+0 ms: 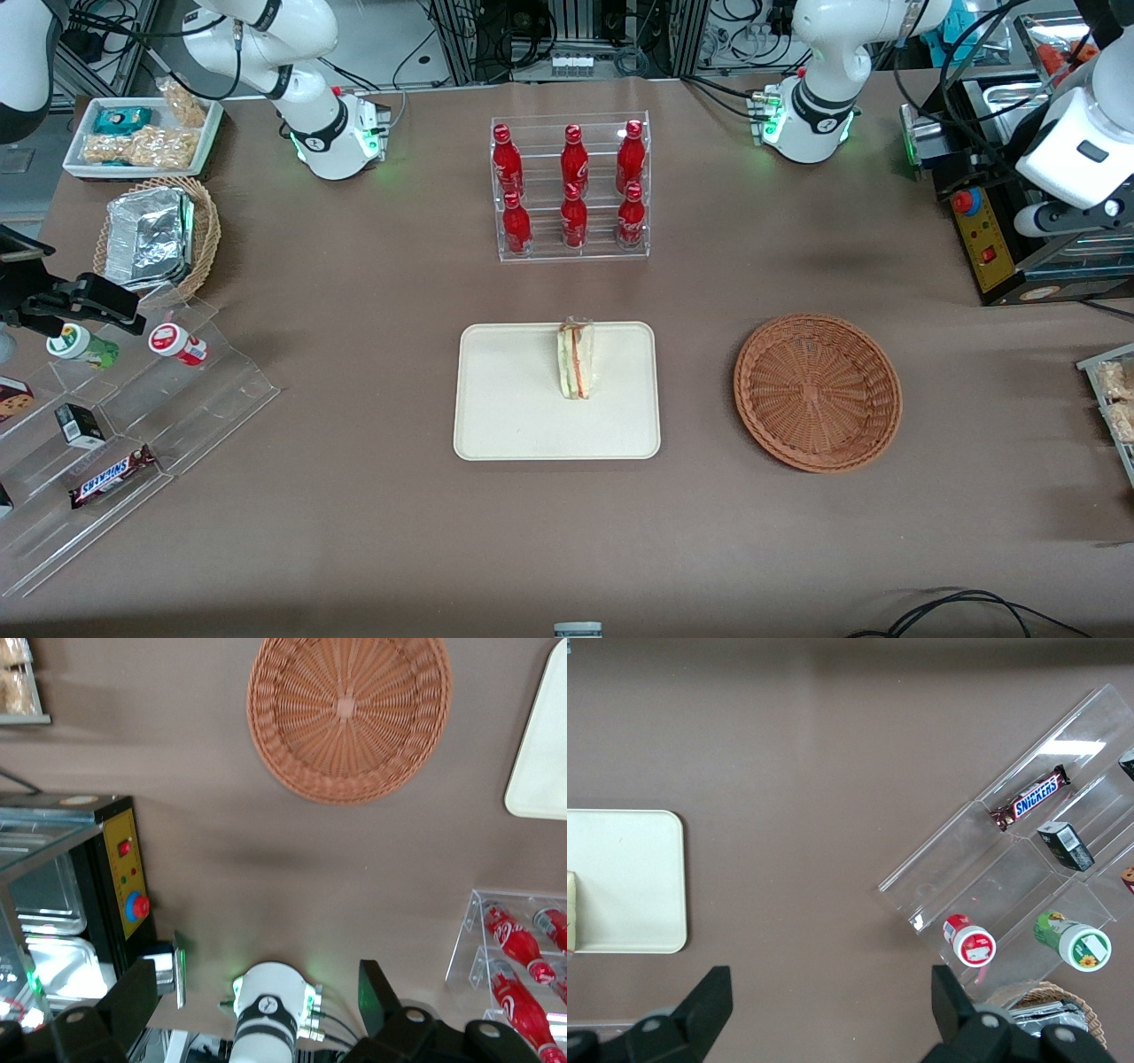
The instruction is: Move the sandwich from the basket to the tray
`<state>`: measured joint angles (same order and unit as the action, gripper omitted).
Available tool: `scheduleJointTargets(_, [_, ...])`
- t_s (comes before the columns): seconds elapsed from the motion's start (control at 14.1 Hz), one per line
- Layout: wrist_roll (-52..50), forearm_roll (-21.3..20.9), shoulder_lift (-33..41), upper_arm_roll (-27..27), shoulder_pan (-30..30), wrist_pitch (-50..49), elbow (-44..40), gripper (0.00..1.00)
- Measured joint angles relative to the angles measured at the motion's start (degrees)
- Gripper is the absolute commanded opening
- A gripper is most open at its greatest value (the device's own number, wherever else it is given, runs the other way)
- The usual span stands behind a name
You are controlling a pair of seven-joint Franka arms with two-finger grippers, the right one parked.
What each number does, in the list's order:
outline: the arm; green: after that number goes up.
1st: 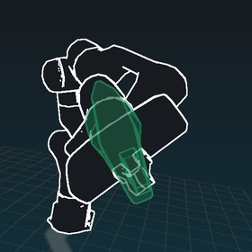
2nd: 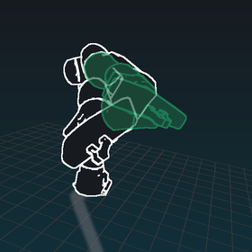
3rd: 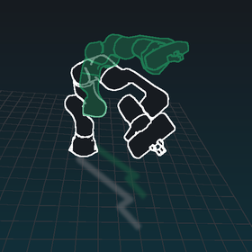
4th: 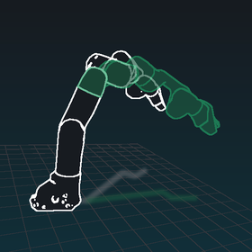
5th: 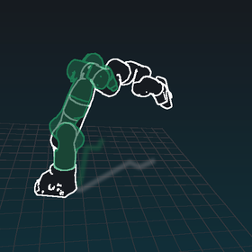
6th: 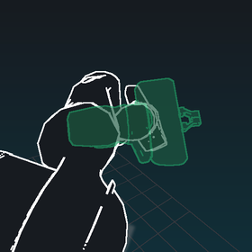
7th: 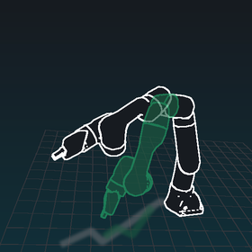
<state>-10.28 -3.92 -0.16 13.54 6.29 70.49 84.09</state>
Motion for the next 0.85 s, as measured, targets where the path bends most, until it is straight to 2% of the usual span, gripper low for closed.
scheduleJointTargets(0.5, [0.45, -0.43, 1.84, 0.27, 0.01, 0.48, 1.09, 1.0])
scheduleJointTargets(0.85, [4.48, -1.34, 2.39, 0.75, 0.01, 0.44, 0.71, 1.0])
